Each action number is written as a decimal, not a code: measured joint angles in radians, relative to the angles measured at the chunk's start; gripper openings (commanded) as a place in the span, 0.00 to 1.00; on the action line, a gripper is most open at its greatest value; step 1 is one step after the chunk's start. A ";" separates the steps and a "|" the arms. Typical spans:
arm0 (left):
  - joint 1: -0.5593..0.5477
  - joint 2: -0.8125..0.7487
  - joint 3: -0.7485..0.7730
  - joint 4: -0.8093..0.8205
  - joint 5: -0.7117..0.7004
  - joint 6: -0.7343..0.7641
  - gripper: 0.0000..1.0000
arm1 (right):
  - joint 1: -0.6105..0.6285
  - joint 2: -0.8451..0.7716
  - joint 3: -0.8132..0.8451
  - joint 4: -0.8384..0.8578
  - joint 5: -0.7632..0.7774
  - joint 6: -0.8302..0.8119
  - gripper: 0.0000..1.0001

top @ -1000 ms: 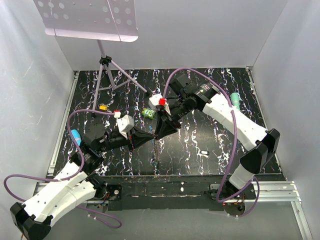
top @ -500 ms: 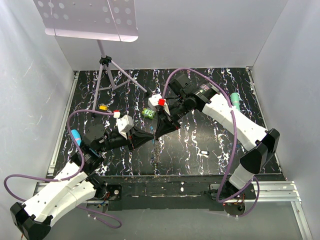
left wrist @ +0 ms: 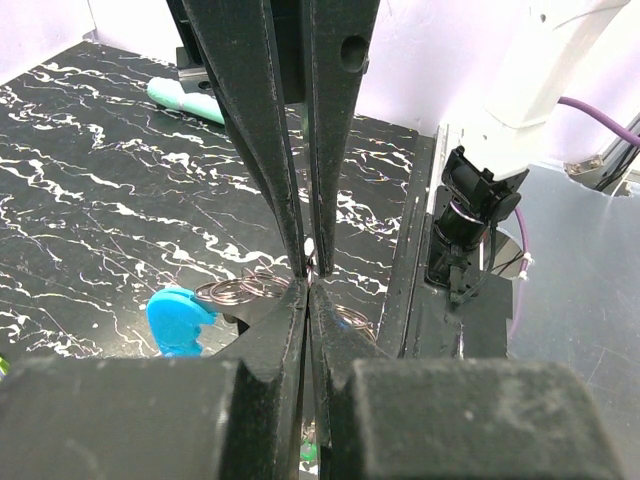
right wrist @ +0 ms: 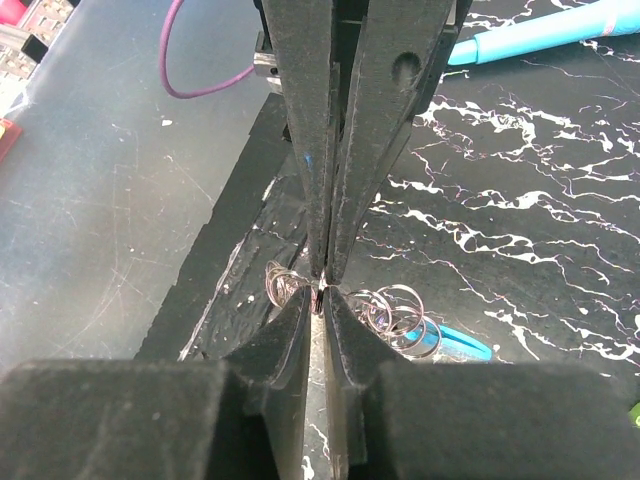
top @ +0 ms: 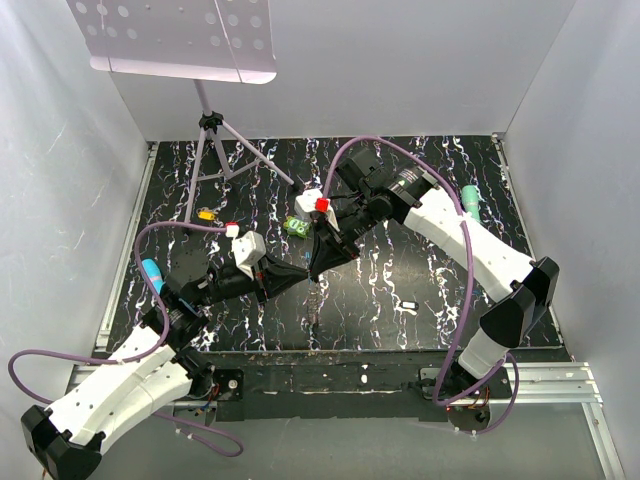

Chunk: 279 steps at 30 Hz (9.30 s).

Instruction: Put the keys on the keyring

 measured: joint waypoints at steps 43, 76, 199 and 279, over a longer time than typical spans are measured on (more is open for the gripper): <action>0.000 -0.026 0.061 -0.211 0.159 0.396 0.00 | -0.386 -0.230 -0.197 -0.033 0.022 0.007 0.42; 0.001 -0.107 -0.082 -0.063 0.176 0.429 0.00 | -0.734 -0.422 -0.620 0.202 -0.050 0.242 0.80; 0.068 -0.144 -0.113 -0.077 0.125 0.432 0.00 | -0.789 -0.425 -0.668 0.056 -0.042 -0.011 0.70; 0.079 -0.144 -0.113 -0.077 0.124 0.432 0.00 | -0.654 -0.395 -0.733 0.112 0.174 -0.118 0.68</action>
